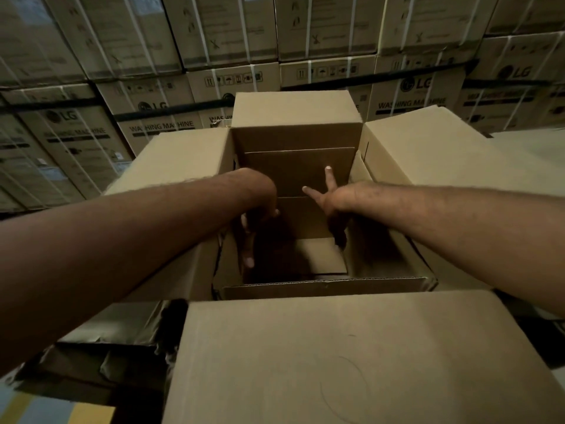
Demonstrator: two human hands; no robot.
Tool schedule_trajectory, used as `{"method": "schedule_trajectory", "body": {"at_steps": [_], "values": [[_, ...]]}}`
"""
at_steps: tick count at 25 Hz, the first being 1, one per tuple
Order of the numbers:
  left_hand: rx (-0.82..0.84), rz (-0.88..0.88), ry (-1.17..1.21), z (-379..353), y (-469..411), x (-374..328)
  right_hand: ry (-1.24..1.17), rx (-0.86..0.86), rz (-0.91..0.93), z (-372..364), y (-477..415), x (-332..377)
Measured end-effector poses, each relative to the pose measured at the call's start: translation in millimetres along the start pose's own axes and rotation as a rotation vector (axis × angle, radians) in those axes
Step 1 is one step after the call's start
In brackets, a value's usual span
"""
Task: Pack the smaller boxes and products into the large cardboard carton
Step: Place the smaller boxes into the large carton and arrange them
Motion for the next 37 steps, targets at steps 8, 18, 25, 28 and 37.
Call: {"method": "schedule_trajectory", "body": {"at_steps": [8, 18, 25, 28, 37], "values": [[0.093, -0.194, -0.14, -15, 61, -28, 0.435, 0.233, 0.098, -23, 50, 20], [0.04, -0.363, 0.113, -52, 71, -25, 0.122, 0.148, 0.227, -40, 108, 12], [-0.16, -0.368, 0.359, -55, 93, -23, -0.054, -0.249, 0.301, -28, 143, -9], [-0.265, -0.296, 0.338, -56, 112, -23, -0.063, -0.351, 0.322, -31, 153, -15], [-0.435, -0.097, 0.282, -77, 143, -11, -0.059, -0.434, 0.273, -49, 181, -13]]}}
Point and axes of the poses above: each hand's wrist, its own y-axis away from the middle knuckle, its own z-axis out of the back of the hand, x = y × z, the point moved 5 cm from there along -y, towards the middle knuckle, and after that the axes turned 11 degrees about x, right-handed, at the moved point
